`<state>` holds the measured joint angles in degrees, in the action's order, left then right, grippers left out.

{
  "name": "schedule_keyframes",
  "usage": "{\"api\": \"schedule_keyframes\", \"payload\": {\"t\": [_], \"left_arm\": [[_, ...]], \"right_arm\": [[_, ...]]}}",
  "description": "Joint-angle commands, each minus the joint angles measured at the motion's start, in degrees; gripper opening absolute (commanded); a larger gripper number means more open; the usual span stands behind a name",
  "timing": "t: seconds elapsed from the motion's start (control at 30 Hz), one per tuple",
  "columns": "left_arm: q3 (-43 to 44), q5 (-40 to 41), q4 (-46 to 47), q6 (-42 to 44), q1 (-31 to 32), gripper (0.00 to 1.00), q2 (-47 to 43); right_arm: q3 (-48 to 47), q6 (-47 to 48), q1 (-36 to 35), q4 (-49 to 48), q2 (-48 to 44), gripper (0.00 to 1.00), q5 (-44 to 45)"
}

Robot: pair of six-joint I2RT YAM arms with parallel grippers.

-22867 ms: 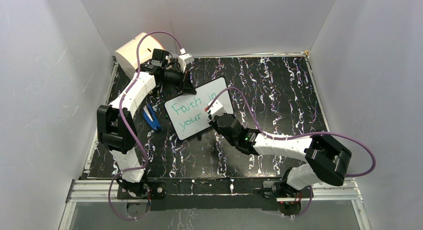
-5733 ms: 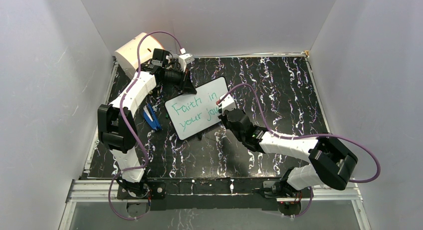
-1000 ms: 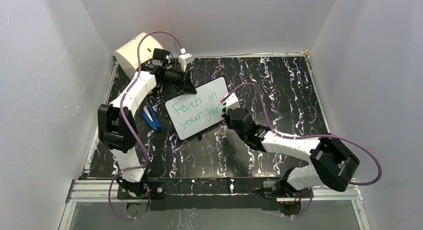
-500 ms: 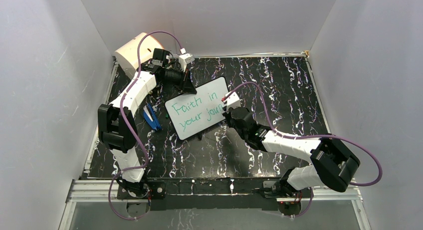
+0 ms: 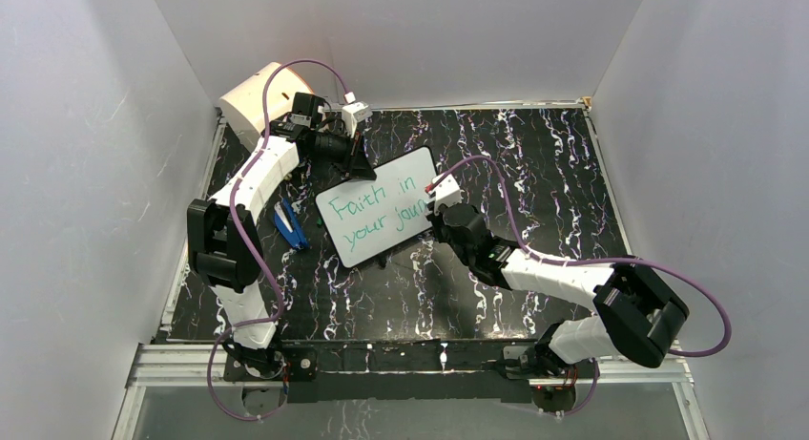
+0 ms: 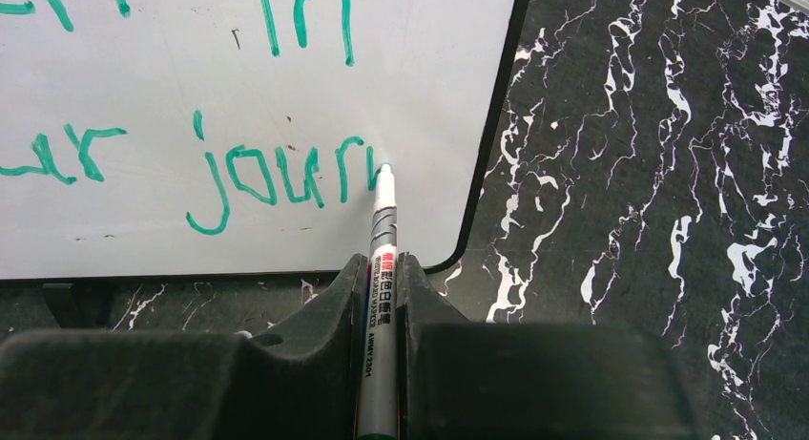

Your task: Write a sentence on the whiteboard

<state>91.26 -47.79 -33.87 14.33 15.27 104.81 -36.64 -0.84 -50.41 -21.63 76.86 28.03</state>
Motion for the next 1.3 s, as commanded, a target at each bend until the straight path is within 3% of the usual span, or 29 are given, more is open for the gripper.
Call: {"api": "schedule_keyframes", "payload": {"t": [0.0, 1.27], "left_arm": [[-1.3, 6.9, -5.1, 1.8, 1.3, 0.0, 3.1], [-1.0, 7.0, -5.2, 1.8, 1.3, 0.0, 2.9]], "right_arm": [[-2.5, 0.7, 0.5, -4.4, -0.8, 0.0, -0.4], [-0.5, -3.7, 1.6, 3.2, -1.4, 0.0, -1.9]]}}
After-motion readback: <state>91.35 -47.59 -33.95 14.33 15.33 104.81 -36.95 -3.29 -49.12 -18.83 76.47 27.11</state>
